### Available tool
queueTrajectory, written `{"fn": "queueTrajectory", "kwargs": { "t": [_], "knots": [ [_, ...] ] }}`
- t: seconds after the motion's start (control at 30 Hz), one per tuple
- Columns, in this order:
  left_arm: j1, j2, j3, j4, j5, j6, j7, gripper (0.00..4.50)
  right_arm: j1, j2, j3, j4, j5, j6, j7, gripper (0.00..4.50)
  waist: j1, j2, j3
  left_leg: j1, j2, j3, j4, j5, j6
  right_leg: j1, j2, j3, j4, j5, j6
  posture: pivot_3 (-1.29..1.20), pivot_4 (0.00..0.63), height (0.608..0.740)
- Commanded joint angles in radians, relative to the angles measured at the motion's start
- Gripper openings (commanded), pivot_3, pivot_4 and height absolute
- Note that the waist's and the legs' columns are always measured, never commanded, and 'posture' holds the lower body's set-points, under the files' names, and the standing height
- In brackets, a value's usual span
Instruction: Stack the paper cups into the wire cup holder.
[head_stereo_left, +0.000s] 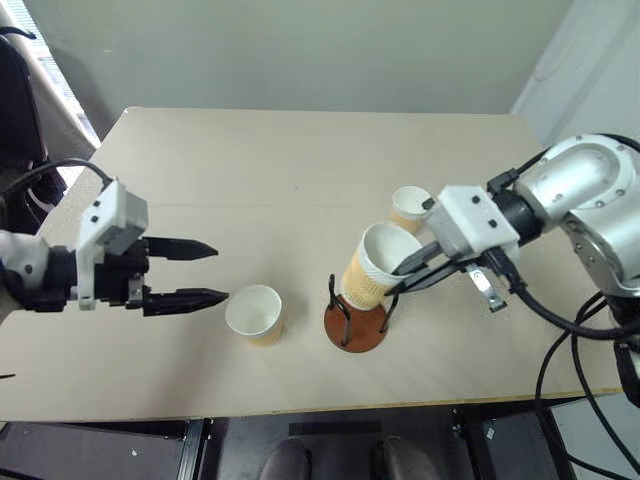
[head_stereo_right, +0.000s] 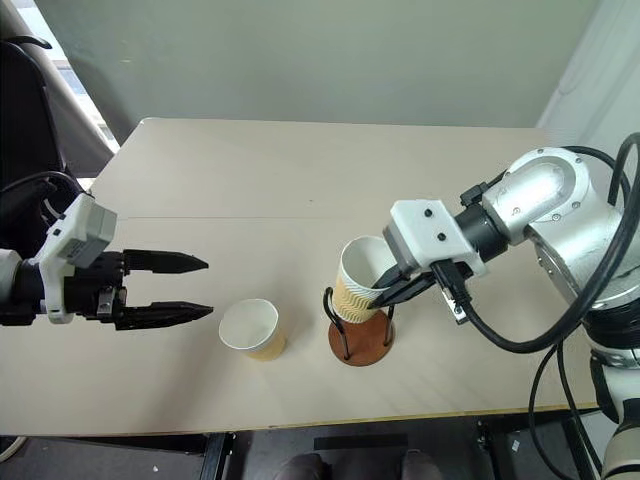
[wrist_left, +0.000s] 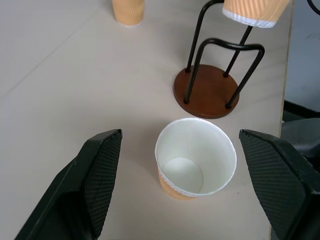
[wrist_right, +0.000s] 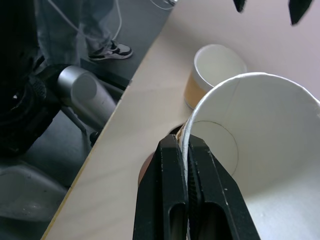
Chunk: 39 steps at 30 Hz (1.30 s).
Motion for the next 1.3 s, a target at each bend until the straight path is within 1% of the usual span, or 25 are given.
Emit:
{"fn": "queueTrajectory", "kwargs": {
  "t": [0.03,0.17,0.3,0.33,0.43,0.53,0.57,0.6,0.67,0.73,0.87,1.0,1.17,1.3],
  "knots": [
    [0.014,0.010,0.061,-0.040,-0.007,-0.001,0.010,4.02,0.008,0.001,0.009,-0.010,-0.037,-0.042,0.003,0.01,0.000,0.000,0.000,0.000,0.000,0.000,0.000,0.000,0.000,0.000,0.000,0.000,0.000,0.000,0.000,0.00,0.150,0.740],
    [0.031,0.009,0.076,-0.056,-0.013,0.005,0.019,4.02,0.015,0.007,0.025,0.001,-0.070,-0.067,0.003,0.01,0.000,0.000,0.000,0.000,0.000,0.000,0.000,0.000,0.000,0.000,0.000,0.000,0.000,0.000,0.000,0.00,0.150,0.740],
    [0.035,0.003,0.086,-0.065,-0.018,0.006,0.038,4.02,0.002,0.016,0.066,0.045,-0.139,-0.095,0.001,0.01,0.000,0.000,0.000,0.000,0.000,0.000,0.000,0.000,0.000,0.000,0.000,0.000,0.000,0.001,-0.001,0.00,0.150,0.740],
    [0.034,0.001,0.090,-0.067,-0.024,0.011,0.042,4.02,-0.003,0.020,0.069,0.054,-0.150,-0.100,0.000,0.19,0.000,0.000,0.000,0.000,0.000,0.000,0.000,0.000,0.000,0.000,0.000,0.000,0.001,0.001,-0.001,0.00,0.150,0.740],
    [0.038,0.003,0.095,-0.072,-0.033,0.016,0.045,4.02,-0.007,0.024,0.068,0.057,-0.148,-0.092,0.017,0.93,0.000,0.000,0.000,0.000,0.000,0.000,0.000,0.000,0.000,0.000,0.000,0.000,0.001,0.001,-0.001,0.00,0.150,0.740],
    [0.042,0.006,0.099,-0.073,-0.033,0.015,0.045,4.02,-0.010,0.030,0.059,0.054,-0.143,-0.081,0.019,2.02,0.000,0.000,0.000,0.000,0.000,0.000,0.000,0.000,0.000,0.000,0.000,-0.001,0.000,0.001,-0.001,0.00,0.150,0.740],
    [0.042,0.007,0.099,-0.074,-0.033,0.015,0.045,4.02,-0.018,0.033,0.048,0.065,-0.140,-0.079,0.016,2.32,0.000,0.000,0.000,0.000,0.000,0.000,0.000,0.000,0.000,0.000,0.000,-0.001,0.000,0.001,-0.001,0.00,0.150,0.740],
    [0.042,0.008,0.098,-0.074,-0.033,0.015,0.045,4.02,-0.029,0.034,0.035,0.083,-0.140,-0.080,0.012,2.79,0.000,0.000,0.000,0.000,0.000,0.000,0.000,0.000,0.000,0.000,0.000,-0.001,0.000,0.001,-0.001,0.00,0.150,0.740],
    [0.040,0.009,0.096,-0.076,-0.034,0.016,0.047,4.02,-0.066,0.031,-0.004,0.158,-0.148,-0.086,-0.007,3.44,0.000,0.000,0.000,0.000,0.000,0.000,0.000,0.000,-0.001,0.000,0.000,-0.001,0.000,0.001,-0.001,0.00,0.150,0.740],
    [0.040,0.011,0.097,-0.077,-0.033,0.017,0.047,4.02,-0.122,0.023,-0.037,0.297,-0.186,-0.126,-0.041,4.11,0.000,0.000,0.000,0.000,0.000,0.000,0.000,0.000,-0.001,0.000,0.000,-0.001,0.001,0.001,-0.001,0.00,0.150,0.740],
    [0.040,0.014,0.093,-0.075,-0.029,0.016,0.046,4.02,-0.201,0.022,0.003,0.650,-0.357,-0.324,-0.120,4.11,0.004,-0.001,0.000,0.000,0.001,-0.001,0.000,0.000,-0.001,0.000,0.000,-0.001,0.001,0.001,-0.003,0.00,0.150,0.740],
    [0.034,0.009,0.083,-0.077,-0.032,0.013,0.050,4.02,-0.234,0.074,0.039,0.919,-0.475,-0.492,-0.170,4.11,0.006,-0.001,0.000,0.000,0.001,-0.003,-0.001,-0.001,-0.001,-0.001,0.000,-0.002,0.001,0.001,-0.004,0.00,0.150,0.740],
    [0.042,0.008,0.104,-0.092,-0.053,0.031,0.048,4.02,-0.273,0.142,0.042,1.137,-0.553,-0.614,-0.204,4.11,0.006,0.000,0.000,-0.001,0.001,-0.001,-0.006,0.001,-0.004,-0.004,0.000,-0.002,0.006,0.002,-0.004,0.00,0.150,0.740],
    [0.053,0.010,0.120,-0.100,-0.070,0.047,0.050,4.02,-0.306,0.195,0.039,1.238,-0.595,-0.670,-0.231,4.11,0.006,0.000,0.000,-0.001,0.002,0.000,-0.012,0.002,-0.006,-0.005,0.000,-0.002,0.005,0.002,-0.004,0.00,0.150,0.740]
  ]
}}
